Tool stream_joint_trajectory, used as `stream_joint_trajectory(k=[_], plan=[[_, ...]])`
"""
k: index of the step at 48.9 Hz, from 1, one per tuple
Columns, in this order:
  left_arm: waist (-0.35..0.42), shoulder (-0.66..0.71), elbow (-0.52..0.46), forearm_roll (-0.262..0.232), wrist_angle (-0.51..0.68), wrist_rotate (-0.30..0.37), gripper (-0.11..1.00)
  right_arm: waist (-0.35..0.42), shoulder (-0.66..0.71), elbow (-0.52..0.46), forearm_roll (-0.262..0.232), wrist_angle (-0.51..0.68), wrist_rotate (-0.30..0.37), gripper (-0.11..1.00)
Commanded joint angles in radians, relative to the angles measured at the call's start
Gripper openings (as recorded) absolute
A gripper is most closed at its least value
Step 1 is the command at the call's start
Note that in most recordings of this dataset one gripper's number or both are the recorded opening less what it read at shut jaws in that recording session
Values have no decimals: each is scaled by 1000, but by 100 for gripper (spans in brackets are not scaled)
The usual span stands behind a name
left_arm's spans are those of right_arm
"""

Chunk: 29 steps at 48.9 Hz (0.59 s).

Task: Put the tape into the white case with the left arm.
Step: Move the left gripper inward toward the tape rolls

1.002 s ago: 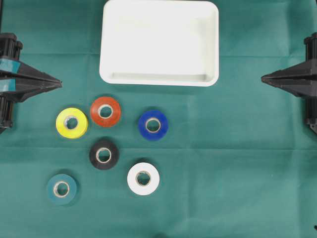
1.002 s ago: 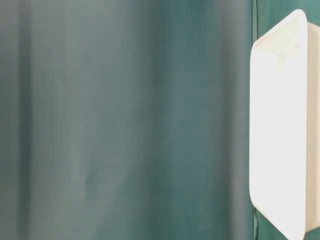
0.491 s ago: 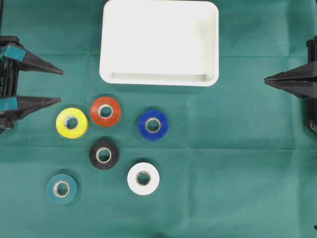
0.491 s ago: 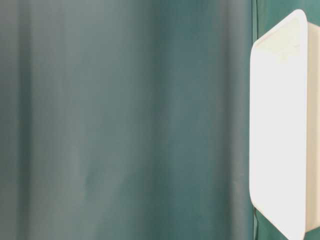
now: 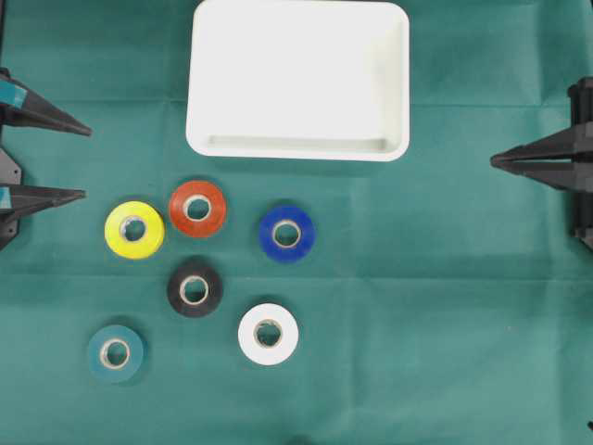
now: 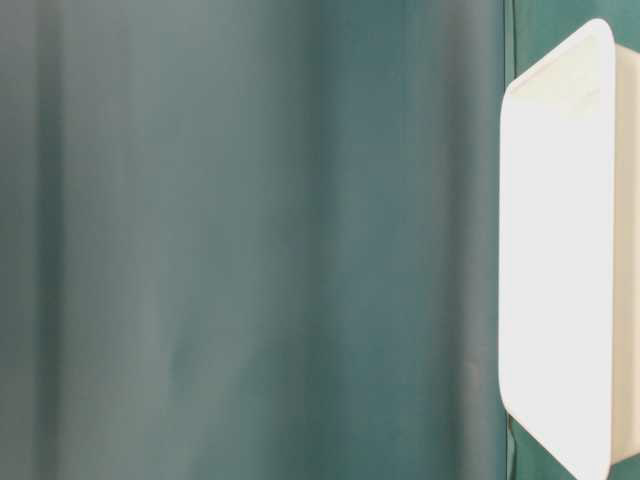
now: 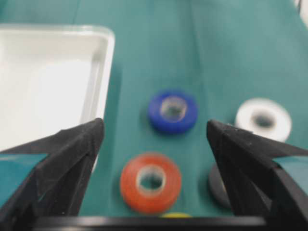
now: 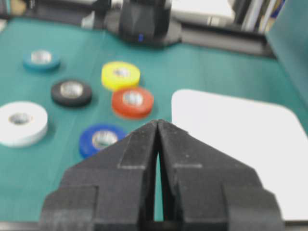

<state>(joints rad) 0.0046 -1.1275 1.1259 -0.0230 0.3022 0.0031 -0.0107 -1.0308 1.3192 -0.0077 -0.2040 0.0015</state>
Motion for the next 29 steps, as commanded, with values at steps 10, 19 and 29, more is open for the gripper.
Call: stream_joint_trajectory(k=[10,19,29], plan=[[38,11,-54,-2,236,-3,98,0,3,-2,0,150,2,-10],[38,11,-46,-3,268,-5,98,-2,3,2,0,186,2,-10],[23,15,-32,-3,249,-3,98,-2,0,23,-2,183,2,-10]])
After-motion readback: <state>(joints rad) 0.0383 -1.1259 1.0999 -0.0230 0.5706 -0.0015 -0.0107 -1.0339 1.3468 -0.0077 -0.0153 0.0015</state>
